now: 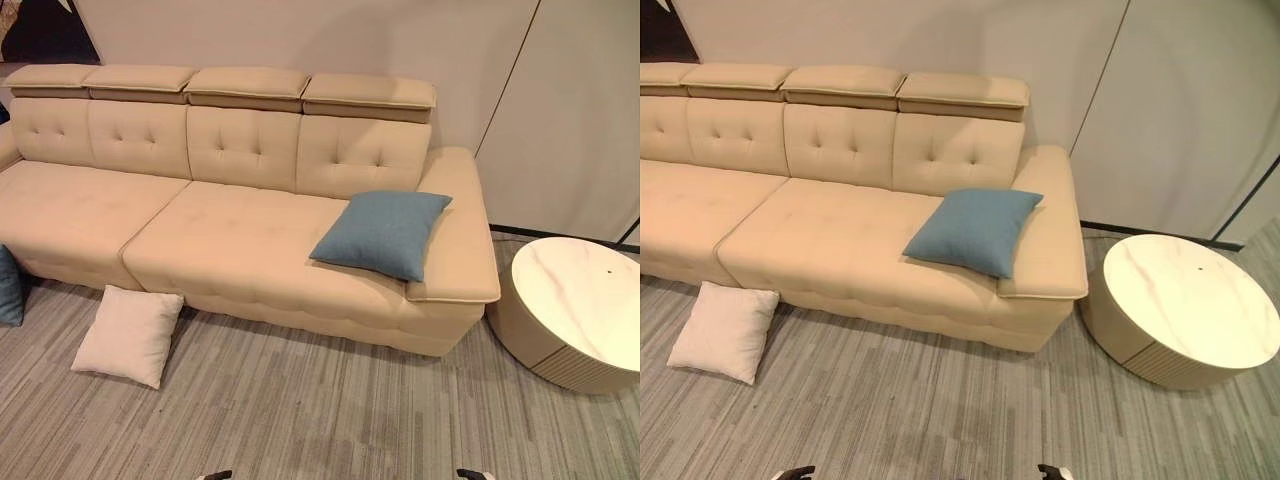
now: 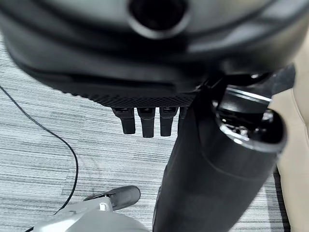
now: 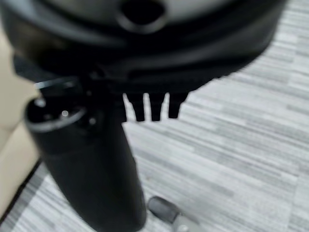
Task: Pick up all the scattered cushions and arrange them neatly on the sofa.
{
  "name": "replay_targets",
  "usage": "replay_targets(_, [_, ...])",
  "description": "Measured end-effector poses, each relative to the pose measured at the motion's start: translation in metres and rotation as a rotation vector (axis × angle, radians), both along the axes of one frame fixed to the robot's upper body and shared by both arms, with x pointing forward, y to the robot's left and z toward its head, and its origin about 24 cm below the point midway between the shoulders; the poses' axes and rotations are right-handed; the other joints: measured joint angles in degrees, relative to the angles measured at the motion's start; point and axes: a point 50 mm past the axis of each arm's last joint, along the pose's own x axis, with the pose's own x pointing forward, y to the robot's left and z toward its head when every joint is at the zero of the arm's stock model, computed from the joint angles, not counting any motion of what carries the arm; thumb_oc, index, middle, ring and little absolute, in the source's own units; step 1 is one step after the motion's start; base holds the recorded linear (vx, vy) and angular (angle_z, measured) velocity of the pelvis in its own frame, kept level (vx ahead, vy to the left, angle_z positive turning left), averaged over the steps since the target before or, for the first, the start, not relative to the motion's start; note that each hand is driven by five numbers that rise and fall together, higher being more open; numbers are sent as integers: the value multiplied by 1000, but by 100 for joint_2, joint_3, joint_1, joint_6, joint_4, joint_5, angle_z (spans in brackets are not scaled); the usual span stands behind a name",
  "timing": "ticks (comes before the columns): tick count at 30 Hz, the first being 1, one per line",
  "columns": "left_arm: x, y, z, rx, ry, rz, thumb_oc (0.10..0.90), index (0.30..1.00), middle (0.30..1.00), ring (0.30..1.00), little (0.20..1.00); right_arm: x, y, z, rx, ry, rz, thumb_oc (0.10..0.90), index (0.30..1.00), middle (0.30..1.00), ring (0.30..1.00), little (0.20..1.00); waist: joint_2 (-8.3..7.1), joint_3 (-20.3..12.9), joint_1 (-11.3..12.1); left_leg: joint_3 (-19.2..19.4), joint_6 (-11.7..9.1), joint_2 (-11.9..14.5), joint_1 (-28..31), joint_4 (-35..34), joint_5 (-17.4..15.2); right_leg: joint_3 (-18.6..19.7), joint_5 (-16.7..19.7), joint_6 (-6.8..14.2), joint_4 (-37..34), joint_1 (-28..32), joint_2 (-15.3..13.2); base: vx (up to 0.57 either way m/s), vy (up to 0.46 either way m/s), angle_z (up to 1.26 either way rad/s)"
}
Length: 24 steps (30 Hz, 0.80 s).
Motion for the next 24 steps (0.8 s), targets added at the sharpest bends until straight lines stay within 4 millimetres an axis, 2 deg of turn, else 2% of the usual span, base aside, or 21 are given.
replay_targets(24, [0, 0, 0, -10, 1, -2, 800, 900, 900, 900, 900, 0, 0, 0, 0, 0, 0, 800, 900, 900, 900, 900, 11, 3, 0, -4, 0, 13, -3, 2, 0, -3, -5, -5, -1, 0, 11, 4, -8, 0])
